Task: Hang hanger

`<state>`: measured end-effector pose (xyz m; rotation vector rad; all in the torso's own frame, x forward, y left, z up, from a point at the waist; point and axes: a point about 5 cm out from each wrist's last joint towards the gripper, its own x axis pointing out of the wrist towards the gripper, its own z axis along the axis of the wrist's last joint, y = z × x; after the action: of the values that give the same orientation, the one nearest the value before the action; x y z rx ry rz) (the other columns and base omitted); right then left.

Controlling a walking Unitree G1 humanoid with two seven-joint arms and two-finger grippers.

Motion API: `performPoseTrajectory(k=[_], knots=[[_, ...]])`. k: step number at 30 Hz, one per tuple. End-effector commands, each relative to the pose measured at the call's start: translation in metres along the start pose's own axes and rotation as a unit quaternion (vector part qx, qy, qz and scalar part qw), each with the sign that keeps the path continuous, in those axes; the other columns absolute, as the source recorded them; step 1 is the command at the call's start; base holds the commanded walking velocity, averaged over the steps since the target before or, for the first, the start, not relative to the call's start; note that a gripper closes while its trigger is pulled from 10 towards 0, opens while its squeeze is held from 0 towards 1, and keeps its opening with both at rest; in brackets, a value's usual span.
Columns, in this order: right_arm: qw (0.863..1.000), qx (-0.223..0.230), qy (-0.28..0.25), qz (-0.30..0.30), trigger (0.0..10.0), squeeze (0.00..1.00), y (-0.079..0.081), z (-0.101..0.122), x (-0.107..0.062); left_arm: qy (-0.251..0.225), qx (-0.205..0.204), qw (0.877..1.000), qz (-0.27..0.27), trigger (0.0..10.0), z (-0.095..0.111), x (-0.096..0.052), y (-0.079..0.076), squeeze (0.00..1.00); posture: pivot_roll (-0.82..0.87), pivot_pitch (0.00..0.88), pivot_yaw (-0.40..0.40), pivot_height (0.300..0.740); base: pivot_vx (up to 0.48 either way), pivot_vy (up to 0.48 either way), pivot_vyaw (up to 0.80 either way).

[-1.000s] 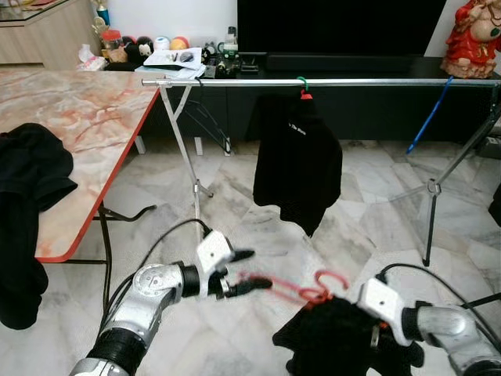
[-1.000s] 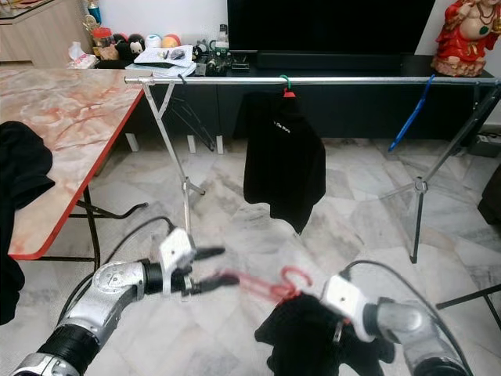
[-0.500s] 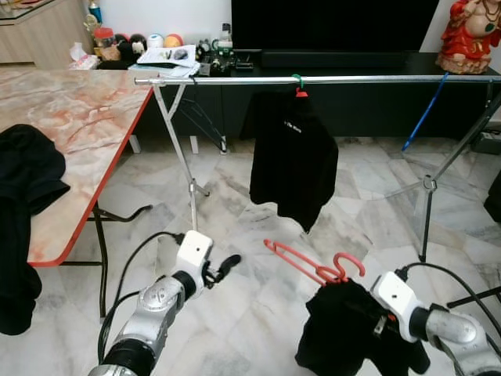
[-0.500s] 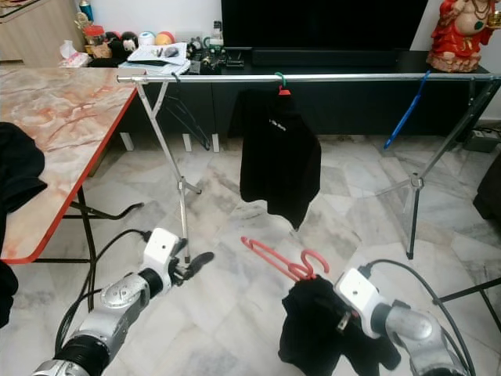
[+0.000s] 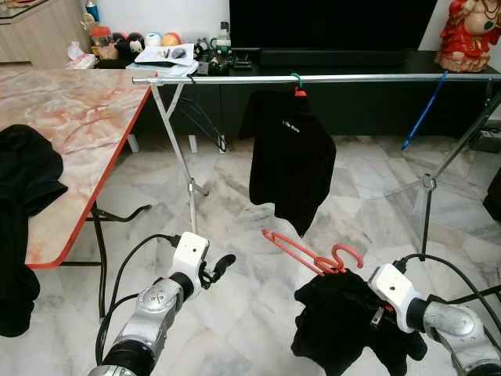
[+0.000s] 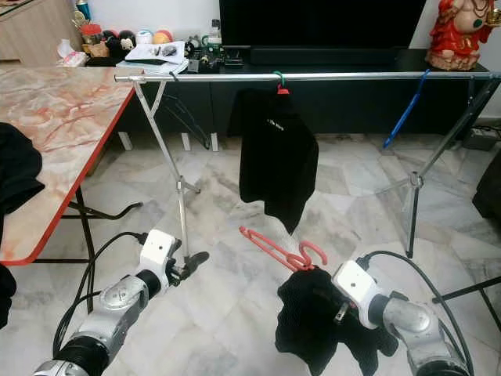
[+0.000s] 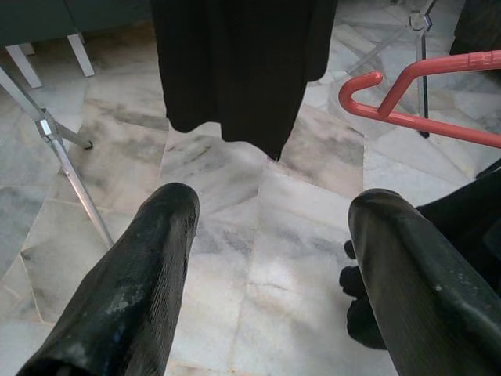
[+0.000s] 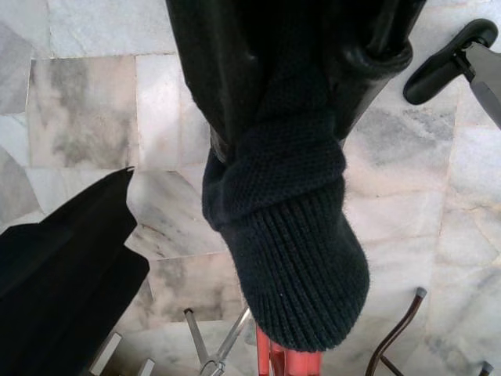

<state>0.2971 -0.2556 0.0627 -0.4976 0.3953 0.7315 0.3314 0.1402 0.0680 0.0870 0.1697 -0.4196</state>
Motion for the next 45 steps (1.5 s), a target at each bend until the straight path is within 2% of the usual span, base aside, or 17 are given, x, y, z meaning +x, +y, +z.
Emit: performPoseTrajectory(k=[1,12,13,14,16,26,29,32,35,36,37,38,39,40,42,43,45], knots=[[1.000,-0.003,-0.015,-0.009,0.0,0.00,-0.004,0.006,0.000,0.014,0.001,1.000,0.003,10.0,-0.005,-0.002,0.001,0.00,-0.02,0.109,0.045,0.740,0.000,0.000,0.00],[1.000,-0.003,-0.015,-0.009,0.0,0.00,-0.004,0.006,0.000,0.014,0.001,1.000,0.003,10.0,-0.005,-0.002,0.001,0.00,-0.02,0.109,0.045,0.740,0.000,0.000,0.00],[1.000,-0.011,-0.021,-0.013,0.0,0.00,-0.007,0.013,0.002,0.026,-0.008,0.999,0.029,10.0,-0.011,-0.003,0.003,0.00,-0.02,0.110,0.043,0.740,0.000,0.000,0.00],[1.000,-0.012,-0.024,-0.001,10.0,0.00,-0.002,0.021,0.013,0.042,0.002,0.998,0.042,10.0,-0.021,-0.005,0.000,0.00,-0.02,0.088,0.042,0.740,0.000,0.000,0.00],[0.999,0.027,-0.016,-0.021,10.0,0.00,0.010,0.018,0.029,0.061,0.017,0.996,0.062,10.0,-0.034,-0.009,0.001,0.00,-0.02,0.087,0.048,0.740,0.000,0.000,0.00],[0.983,0.120,-0.003,-0.137,10.0,0.00,0.019,-0.008,0.028,0.050,-0.004,0.996,0.077,10.0,-0.033,-0.009,0.003,0.00,-0.02,0.092,0.064,0.740,0.000,0.000,0.00],[0.973,0.145,0.018,-0.177,10.0,0.00,0.021,-0.018,0.026,0.085,-0.023,0.992,0.088,10.0,-0.046,-0.013,0.003,0.00,-0.02,0.091,0.072,0.740,0.000,0.000,0.00],[0.962,0.158,0.056,-0.218,10.0,0.00,0.022,-0.031,0.022,0.120,-0.018,0.988,0.097,10.0,-0.061,-0.022,0.004,0.00,-0.02,0.093,0.075,0.740,0.000,0.000,0.00],[0.933,0.207,0.085,-0.282,10.0,0.00,0.026,-0.047,0.015,0.157,-0.046,0.979,0.120,10.0,-0.079,-0.035,0.006,0.00,-0.03,0.093,0.074,0.740,0.000,0.000,0.00],[0.933,0.207,0.085,-0.282,10.0,0.00,0.026,-0.047,0.015,0.157,-0.046,0.979,0.120,10.0,-0.079,-0.035,0.006,0.00,-0.03,0.093,0.074,0.740,0.000,0.000,0.00],[0.924,0.224,0.091,-0.297,10.0,0.00,0.028,-0.052,0.013,0.165,-0.048,0.977,0.123,10.0,-0.083,-0.037,0.007,0.00,-0.03,0.093,0.074,0.740,0.000,0.000,0.00],[0.904,0.267,0.096,-0.320,10.0,0.00,0.032,-0.059,0.011,0.179,-0.054,0.974,0.131,10.0,-0.089,-0.042,0.007,0.00,-0.03,0.093,0.074,0.740,0.000,0.000,0.00],[0.866,0.333,0.117,-0.354,10.0,0.00,0.043,-0.074,0.007,0.197,-0.096,0.961,0.166,10.0,-0.099,-0.051,0.013,0.00,-0.03,0.094,0.077,0.740,0.000,0.000,0.00],[0.850,0.359,0.127,-0.363,10.0,0.00,0.050,-0.081,0.005,0.203,-0.106,0.957,0.178,10.0,-0.102,-0.055,0.015,0.00,-0.03,0.094,0.077,0.740,0.000,0.000,0.00],[0.828,0.387,0.161,-0.372,10.0,0.00,0.068,-0.095,0.001,0.220,-0.117,0.949,0.194,10.0,-0.110,-0.064,0.020,0.00,-0.02,0.093,0.078,0.740,0.000,0.000,0.00],[0.828,0.387,0.161,-0.372,10.0,0.00,0.068,-0.095,0.001,0.220,-0.117,0.949,0.194,10.0,-0.110,-0.064,0.020,0.00,-0.02,0.093,0.078,0.740,0.000,0.000,0.00],[0.806,0.417,0.173,-0.384,10.0,0.00,0.079,-0.104,-0.002,0.247,-0.109,0.942,0.198,10.0,-0.120,-0.076,0.021,0.00,-0.02,0.093,0.081,0.740,0.000,0.000,0.00]])
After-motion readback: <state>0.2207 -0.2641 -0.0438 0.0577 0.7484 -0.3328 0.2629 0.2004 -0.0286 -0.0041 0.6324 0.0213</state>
